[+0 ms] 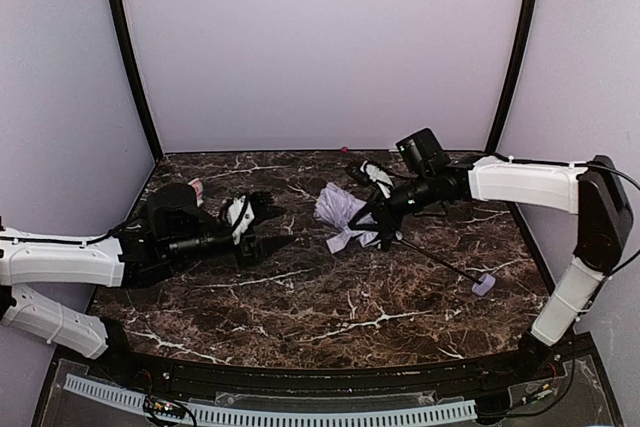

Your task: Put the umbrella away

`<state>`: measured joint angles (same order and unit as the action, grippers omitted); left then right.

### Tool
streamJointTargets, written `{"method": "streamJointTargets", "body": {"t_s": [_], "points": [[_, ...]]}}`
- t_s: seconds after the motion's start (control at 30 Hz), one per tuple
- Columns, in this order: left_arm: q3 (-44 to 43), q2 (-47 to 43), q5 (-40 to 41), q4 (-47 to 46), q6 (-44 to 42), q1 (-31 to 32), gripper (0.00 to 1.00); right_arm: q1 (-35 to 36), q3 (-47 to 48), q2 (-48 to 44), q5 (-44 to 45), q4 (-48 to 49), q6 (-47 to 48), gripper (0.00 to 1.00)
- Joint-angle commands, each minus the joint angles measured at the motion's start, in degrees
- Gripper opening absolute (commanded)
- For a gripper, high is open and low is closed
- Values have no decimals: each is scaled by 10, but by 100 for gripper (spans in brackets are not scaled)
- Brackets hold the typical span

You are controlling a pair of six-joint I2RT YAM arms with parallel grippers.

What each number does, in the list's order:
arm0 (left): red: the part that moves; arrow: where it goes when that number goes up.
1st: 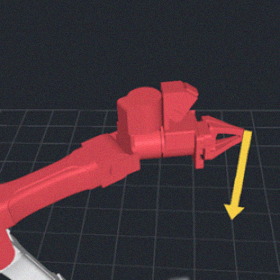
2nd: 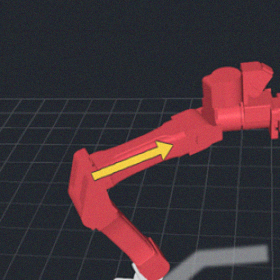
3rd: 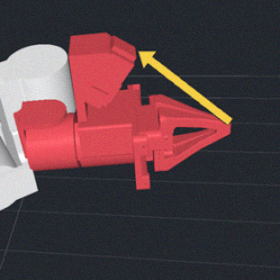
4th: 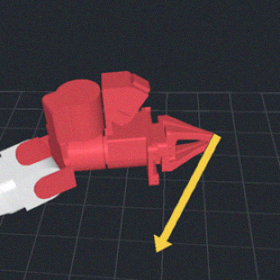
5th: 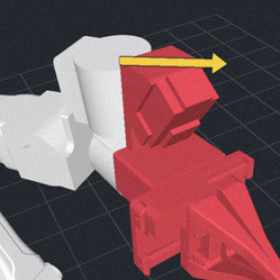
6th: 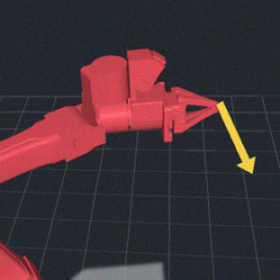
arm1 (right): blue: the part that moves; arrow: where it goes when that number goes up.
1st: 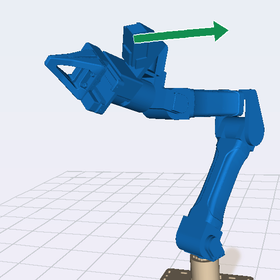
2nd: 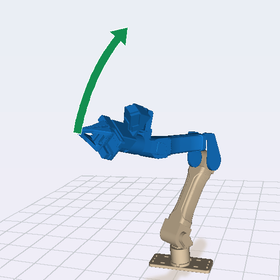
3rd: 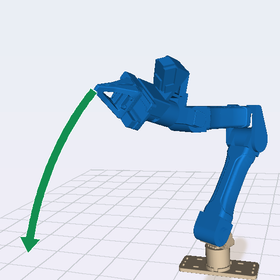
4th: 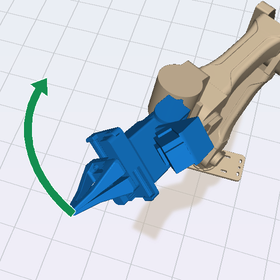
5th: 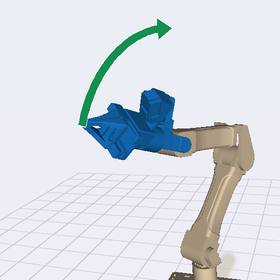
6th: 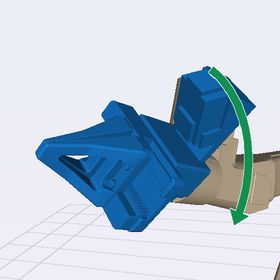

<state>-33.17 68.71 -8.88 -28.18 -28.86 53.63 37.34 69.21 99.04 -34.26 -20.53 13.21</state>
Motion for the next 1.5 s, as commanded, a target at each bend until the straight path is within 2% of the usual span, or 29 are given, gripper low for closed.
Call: {"method": "streamJointTargets", "body": {"t_s": [0.0, 0.07, 0.13, 0.23, 0.37, 0.47, 0.53, 0.6, 0.8, 0.93, 1.07, 1.1, 1.2, 1.23, 1.33, 1.47], "points": [[-46, 35, -116, -1, 248, -37, 45, 8, -7, -93, 5, 92, -27, 0], [-52, 47, -116, -42, 304, -47, 46, 16, -14, -127, 9, 105, -30, 0], [-66, 58, -129, -68, 337, -53, 57, 27, -25, -158, 20, 130, -32, 0], [-112, 79, -170, -54, 352, -54, 70, 39, -48, -191, 12, 166, -33, 0], [-128, 90, -186, -55, 355, -55, 77, 42, -53, -204, -14, 168, -27, 0], [-135, 109, -236, -71, 365, -55, 78, 52, -54, -206, -26, 170, -19, 0], [-145, 130, -270, -82, 380, -55, 73, 54, -54, -209, -26, 176, -21, 0], [-160, 148, -273, -65, 381, -55, 69, 55, -54, -213, -35, 187, -27, 0], [-161, 160, -249, -63, 358, -55, 69, 58, -59, -217, -45, 205, -30, 0], [-150, 163, -269, -113, 365, -55, 50, 60, -61, -214, -48, 201, -27, 0], [-149, 169, -285, -135, 372, -55, 47, 59, -63, -210, -48, 196, -26, 0], [-152, 174, -288, -133, 375, -55, 41, 60, -63, -208, -48, 192, -26, 0], [-161, 193, -294, -122, 384, -55, 3, 60, -63, -199, -51, 188, -35, 0], [-160, 197, -294, -121, 388, -55, 0, 59, -65, -195, -52, 190, -44, 0], [-143, 207, -278, -113, 396, -55, 0, 56, -77, -167, -61, 205, -85, 0], [-105, 216, -202, -97, 418, -57, 0, 40, -84, -77, -71, 215, -155, 0]]}}
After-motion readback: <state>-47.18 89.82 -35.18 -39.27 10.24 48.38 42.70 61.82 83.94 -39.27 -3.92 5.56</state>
